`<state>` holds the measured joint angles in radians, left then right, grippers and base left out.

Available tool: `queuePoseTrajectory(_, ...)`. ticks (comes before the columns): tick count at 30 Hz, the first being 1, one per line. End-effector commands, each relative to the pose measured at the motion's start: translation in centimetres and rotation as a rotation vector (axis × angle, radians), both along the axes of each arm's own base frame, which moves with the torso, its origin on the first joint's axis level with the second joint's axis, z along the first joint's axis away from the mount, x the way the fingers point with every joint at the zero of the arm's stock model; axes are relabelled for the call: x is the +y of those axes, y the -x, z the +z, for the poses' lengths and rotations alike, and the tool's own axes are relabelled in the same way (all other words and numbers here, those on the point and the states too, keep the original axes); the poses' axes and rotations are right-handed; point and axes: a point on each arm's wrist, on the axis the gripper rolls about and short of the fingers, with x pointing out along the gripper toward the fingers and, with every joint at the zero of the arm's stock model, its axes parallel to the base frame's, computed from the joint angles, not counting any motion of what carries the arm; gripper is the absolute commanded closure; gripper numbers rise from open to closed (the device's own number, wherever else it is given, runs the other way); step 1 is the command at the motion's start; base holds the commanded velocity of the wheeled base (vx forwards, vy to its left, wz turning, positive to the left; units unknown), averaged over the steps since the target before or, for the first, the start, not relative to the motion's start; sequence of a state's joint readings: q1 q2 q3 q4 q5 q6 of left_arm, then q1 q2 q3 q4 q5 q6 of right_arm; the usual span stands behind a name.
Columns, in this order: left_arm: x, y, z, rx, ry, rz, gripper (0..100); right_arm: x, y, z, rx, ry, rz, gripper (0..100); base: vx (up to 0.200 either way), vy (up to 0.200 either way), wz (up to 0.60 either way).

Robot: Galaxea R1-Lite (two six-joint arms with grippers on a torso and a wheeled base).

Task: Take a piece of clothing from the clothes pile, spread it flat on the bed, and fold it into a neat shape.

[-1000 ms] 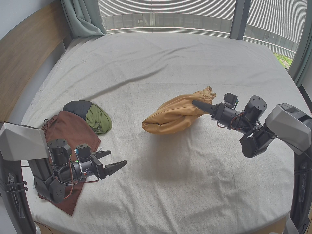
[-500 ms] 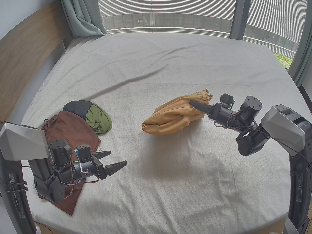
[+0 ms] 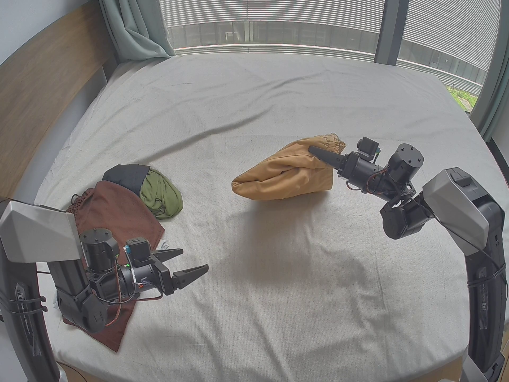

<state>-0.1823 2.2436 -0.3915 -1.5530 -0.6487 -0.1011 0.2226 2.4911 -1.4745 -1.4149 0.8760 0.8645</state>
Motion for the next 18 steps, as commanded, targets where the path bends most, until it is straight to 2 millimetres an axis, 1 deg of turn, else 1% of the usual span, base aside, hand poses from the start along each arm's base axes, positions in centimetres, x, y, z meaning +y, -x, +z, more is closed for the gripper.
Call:
queuePoseTrajectory(1, 0.0, 0.0, -0.1, 0.002, 0.0, 0.0, 0, 0.1, -0.7, 0.1, -0.007, -0.003, -0.003, 100, 0.0, 0.0, 0.0)
queuePoseTrajectory(6, 0.0, 0.0, -0.1, 0.005, -0.001, 0.001, 0, -0.1, -1.1, 1.4, -0.039, -0.01, -0.006, 100, 0.0, 0.0, 0.0)
queuePoseTrajectory(10, 0.1, 0.0, -0.1, 0.003, 0.0, 0.003, 0, -0.2, -1.0, 2.1, -0.045, -0.011, -0.009, 100, 0.0, 0.0, 0.0)
queuePoseTrajectory(13, 0.0, 0.0, -0.1, 0.005, -0.001, 0.001, 0, -0.3, -1.0, 3.1, -0.063, -0.016, -0.008, 100, 0.0, 0.0, 0.0)
queuePoseTrajectory(18, 0.1, 0.1, -0.2, 0.009, -0.001, 0.003, 0, -0.2, -1.3, 3.7, -0.066, -0.019, -0.009, 100, 0.0, 0.0, 0.0)
